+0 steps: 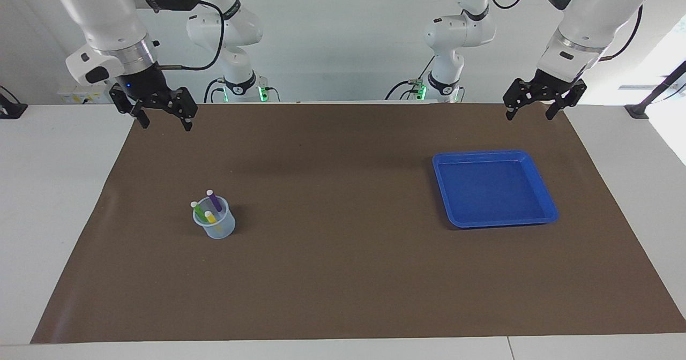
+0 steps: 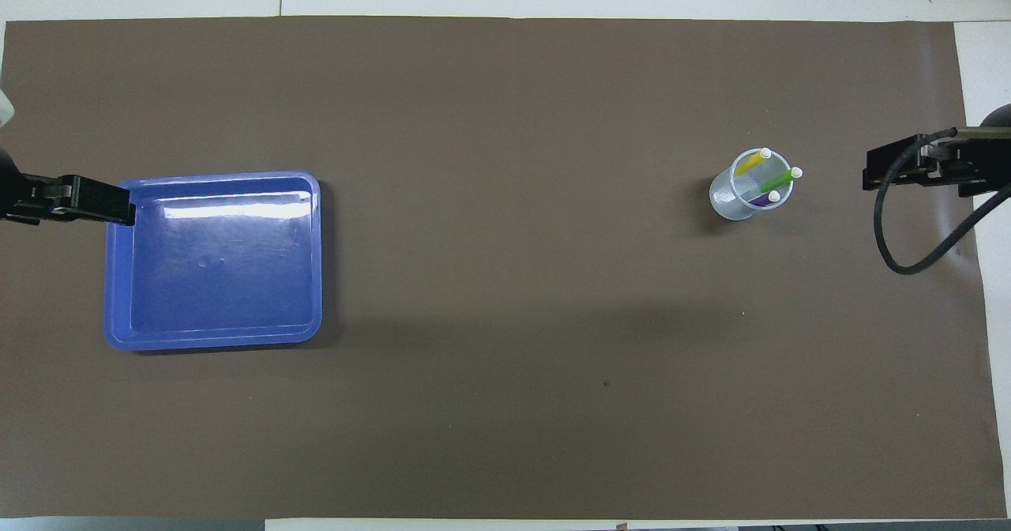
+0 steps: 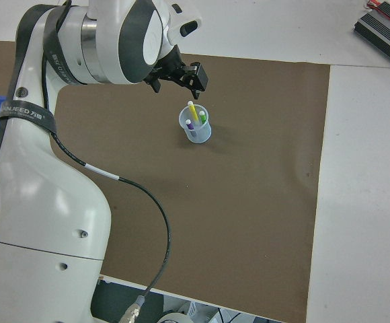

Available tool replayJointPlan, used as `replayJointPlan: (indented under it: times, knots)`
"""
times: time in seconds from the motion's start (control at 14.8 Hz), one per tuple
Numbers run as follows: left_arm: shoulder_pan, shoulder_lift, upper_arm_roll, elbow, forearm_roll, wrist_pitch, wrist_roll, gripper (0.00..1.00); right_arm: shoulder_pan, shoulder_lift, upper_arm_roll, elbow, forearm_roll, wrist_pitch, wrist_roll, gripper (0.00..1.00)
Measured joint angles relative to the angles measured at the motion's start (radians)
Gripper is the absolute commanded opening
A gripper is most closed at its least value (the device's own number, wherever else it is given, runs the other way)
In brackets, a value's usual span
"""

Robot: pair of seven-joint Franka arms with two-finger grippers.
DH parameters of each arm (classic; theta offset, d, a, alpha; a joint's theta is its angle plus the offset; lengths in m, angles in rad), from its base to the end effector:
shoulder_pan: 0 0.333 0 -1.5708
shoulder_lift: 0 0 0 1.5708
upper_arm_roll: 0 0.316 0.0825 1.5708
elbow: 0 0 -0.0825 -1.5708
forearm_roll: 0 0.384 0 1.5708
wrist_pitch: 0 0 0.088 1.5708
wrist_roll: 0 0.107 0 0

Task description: Right arm passes pens to left for tray arrangement

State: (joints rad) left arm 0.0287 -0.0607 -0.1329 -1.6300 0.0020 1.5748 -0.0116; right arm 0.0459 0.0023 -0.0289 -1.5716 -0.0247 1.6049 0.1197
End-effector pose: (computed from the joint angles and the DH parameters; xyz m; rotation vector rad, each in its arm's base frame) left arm 0.5327 -0.0578 0.6297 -3.1285 0.1446 -0.0087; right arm 0.5587 0.0070 0.6259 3.1145 -0.1594 0.0509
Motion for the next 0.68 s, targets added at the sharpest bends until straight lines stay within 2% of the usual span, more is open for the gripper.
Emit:
replayJointPlan:
  times: [0.54,0.68]
  knots:
    - [0.001,0.000,0.001,0.000,0.000,0.000,0.000,1.00,0.000,0.000,0.000,-0.010,0.000,0.000,0.000,1.00]
    - [0.001,0.000,0.001,0.000,0.000,0.000,0.000,1.00,0.000,-0.003,0.000,-0.042,0.001,0.070,0.000,1.00]
